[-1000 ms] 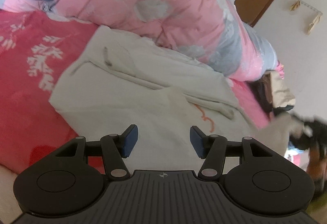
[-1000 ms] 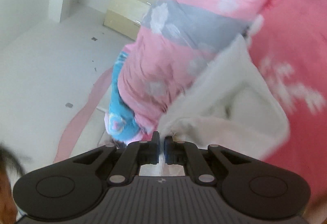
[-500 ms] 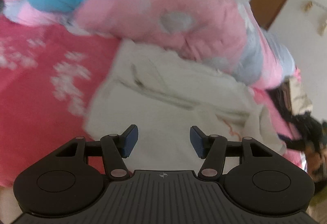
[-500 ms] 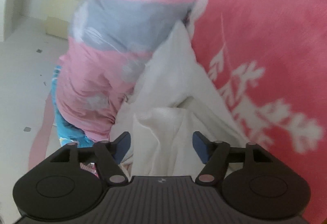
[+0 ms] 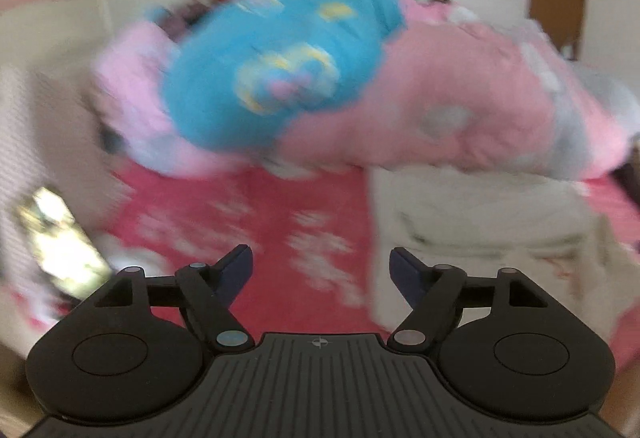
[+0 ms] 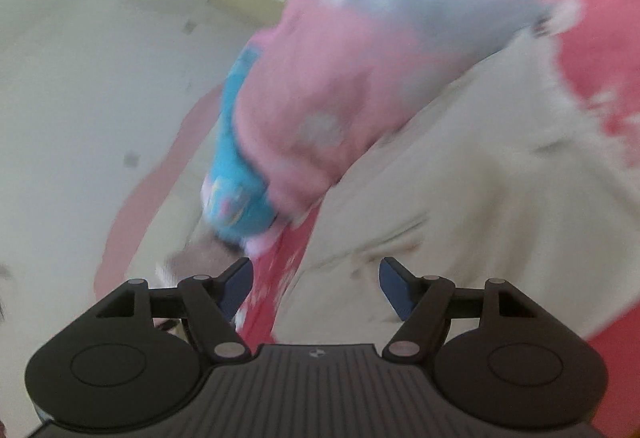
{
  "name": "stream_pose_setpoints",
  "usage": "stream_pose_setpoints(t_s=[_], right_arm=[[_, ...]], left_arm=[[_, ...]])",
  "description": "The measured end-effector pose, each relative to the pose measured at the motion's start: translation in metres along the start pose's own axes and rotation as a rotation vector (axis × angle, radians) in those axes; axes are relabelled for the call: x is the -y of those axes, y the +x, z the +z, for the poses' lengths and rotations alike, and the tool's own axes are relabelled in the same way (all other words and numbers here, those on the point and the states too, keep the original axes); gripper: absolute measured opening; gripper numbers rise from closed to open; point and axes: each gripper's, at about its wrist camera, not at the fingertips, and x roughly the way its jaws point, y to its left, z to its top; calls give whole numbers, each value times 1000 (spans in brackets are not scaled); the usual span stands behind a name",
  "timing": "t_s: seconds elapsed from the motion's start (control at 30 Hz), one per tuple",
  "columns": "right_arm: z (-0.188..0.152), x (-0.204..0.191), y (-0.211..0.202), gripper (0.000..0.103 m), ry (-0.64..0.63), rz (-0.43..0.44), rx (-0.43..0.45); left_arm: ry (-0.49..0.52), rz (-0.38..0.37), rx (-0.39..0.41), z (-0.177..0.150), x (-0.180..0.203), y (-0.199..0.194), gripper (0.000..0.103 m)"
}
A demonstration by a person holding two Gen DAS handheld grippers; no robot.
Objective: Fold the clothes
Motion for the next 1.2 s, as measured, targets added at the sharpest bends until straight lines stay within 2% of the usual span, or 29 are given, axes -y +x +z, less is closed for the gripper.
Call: stream_pose_setpoints(t_s=[0.13, 0.27, 0.33, 0.47, 0.57, 0.67, 0.87, 0.93, 0.97, 1.0, 1.03, 1.1, 1.2], right_arm=[[3, -34, 59, 71, -72, -47, -153], [10, -49, 114, 65, -128, -133, -321], [14, -51, 137, 63, -168, -164, -374], [17, -35, 171, 55, -140, -218, -447], [17, -17, 193, 49, -104, -269, -477], [17, -3, 196, 42, -68, -305, -478], [9, -3, 200, 37, -75, -289, -487], [6, -3, 201, 31, -78, -283, -491], [5, -5, 201, 27, -88, -287, -490], [4, -9, 201, 9, -105, -282, -486], [3, -14, 200, 5, -123, -276, -481], [1, -23, 200, 4, -157, -263, -472], [-2, -56, 186, 4, -258, -196, -438]], left_arm=[[86, -153, -22, -24, 39, 51, 73], [150, -316, -29, -35, 62, 85, 73], [172, -364, -34, -41, 69, 97, 73], [154, -437, -42, -54, 67, 115, 71], [113, -470, -43, -60, 61, 121, 71], [101, -486, -43, -64, 56, 126, 71], [98, -501, -30, -67, 52, 131, 71], [96, -499, -22, -68, 50, 131, 71], [95, -499, -18, -69, 50, 131, 71], [98, -498, -10, -68, 49, 129, 71], [103, -498, 0, -68, 49, 127, 71], [113, -497, 20, -67, 48, 122, 71], [126, -509, 58, -65, 48, 112, 72]])
